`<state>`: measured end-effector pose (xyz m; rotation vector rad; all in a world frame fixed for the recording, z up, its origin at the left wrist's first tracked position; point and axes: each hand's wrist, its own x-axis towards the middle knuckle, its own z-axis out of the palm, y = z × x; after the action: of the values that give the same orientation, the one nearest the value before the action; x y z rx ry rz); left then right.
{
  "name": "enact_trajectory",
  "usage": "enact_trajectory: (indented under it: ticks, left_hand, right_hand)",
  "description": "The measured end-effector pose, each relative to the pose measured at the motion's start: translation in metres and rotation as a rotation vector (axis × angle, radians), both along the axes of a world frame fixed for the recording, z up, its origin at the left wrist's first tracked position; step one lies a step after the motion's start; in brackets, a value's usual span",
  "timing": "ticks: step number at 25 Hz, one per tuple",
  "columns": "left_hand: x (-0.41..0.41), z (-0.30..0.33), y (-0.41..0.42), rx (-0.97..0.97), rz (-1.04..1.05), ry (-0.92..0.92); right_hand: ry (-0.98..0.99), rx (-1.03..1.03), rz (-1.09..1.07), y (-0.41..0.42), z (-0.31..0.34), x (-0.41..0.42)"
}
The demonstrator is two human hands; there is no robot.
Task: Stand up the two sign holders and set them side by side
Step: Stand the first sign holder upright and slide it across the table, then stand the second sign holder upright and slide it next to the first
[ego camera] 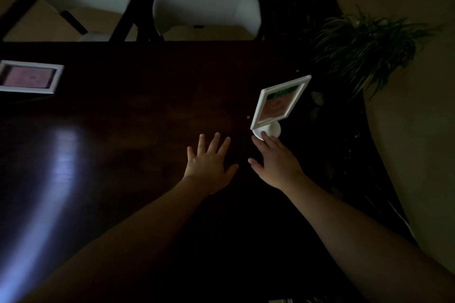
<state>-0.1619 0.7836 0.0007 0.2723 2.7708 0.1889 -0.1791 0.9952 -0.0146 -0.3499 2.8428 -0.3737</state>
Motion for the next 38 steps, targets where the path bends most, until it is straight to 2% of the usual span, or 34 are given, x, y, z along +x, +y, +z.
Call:
enact_trajectory:
  ticks: [9, 20, 25, 30, 38]
  left_hand:
    - [0.044, 0.016, -0.124, 0.02, 0.109, 0.06]
    - [0.139, 0.045, -0.353, 0.071, 0.199, 0.158]
    - [0.166, 0.063, -0.435, 0.137, 0.278, 0.234]
    - [0.155, 0.076, -0.488, 0.181, 0.361, 0.25]
    - [0.086, 0.078, -0.56, 0.129, 0.459, 0.279]
  right_hand:
    - [0.084, 0.043, 0.095, -0.111, 0.03, 0.029]
    - [0.121, 0.031, 0.042, -0.332, 0.067, 0.108]
    - [0.133, -0.026, 0.052, -0.406, 0.085, 0.126]
    - [0.138, -0.125, 0.026, -0.464, 0.093, 0.102]
    - [0.039, -0.334, -0.06, -0.551, 0.08, 0.004]
